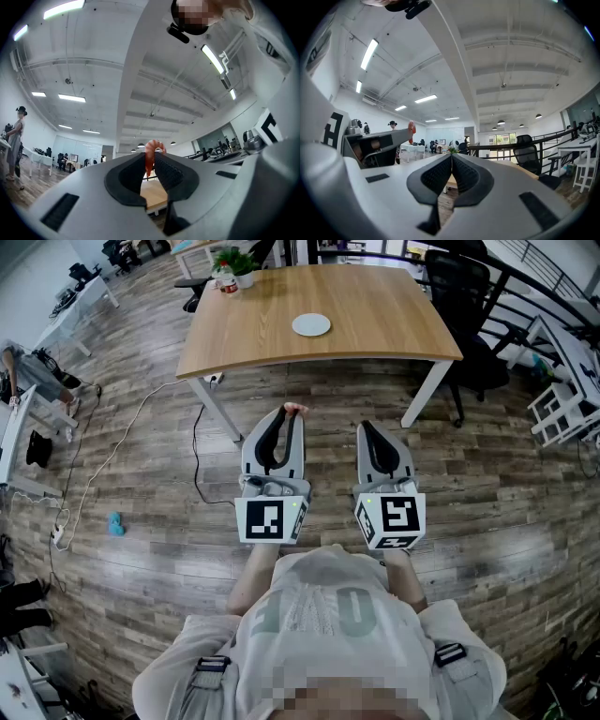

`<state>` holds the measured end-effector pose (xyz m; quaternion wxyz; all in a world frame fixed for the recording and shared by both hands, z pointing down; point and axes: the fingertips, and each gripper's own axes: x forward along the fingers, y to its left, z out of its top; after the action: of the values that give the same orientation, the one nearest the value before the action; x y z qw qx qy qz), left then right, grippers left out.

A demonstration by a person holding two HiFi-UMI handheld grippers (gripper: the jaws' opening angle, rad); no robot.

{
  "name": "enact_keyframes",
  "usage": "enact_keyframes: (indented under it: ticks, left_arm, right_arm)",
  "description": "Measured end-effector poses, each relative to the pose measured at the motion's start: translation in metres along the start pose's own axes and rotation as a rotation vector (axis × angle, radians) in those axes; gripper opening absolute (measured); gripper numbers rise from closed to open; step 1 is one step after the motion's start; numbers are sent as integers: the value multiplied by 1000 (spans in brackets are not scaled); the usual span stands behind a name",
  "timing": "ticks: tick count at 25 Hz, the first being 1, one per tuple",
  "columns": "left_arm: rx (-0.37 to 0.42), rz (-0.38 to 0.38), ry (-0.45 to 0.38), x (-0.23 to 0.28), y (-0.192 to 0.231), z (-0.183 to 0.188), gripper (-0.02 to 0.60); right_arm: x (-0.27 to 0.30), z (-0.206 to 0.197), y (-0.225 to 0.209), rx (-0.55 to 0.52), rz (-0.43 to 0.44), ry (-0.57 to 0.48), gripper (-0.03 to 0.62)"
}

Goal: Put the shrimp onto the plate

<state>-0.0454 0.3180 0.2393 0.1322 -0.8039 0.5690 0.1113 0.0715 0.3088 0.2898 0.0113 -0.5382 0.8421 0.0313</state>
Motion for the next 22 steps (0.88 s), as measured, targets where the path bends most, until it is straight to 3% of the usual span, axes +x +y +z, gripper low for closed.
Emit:
enact_keyframes:
  ticks: [6,10,16,22]
  left_arm:
    - [3,8,-8,5,-5,0,64]
    - [20,22,-13,5,-6,1,64]
    - [30,56,-6,0,-5,-3,64]
    - [11,96,43,-2,3,-21,64]
  right_arm:
    - [2,1,-14,-15,-2,-6,20]
    - [3,-6,-18,-86,-23,39,20]
    - [-3,-12,-9,-101,66,14,20]
    - [2,-31,-4,-59,106,61,20]
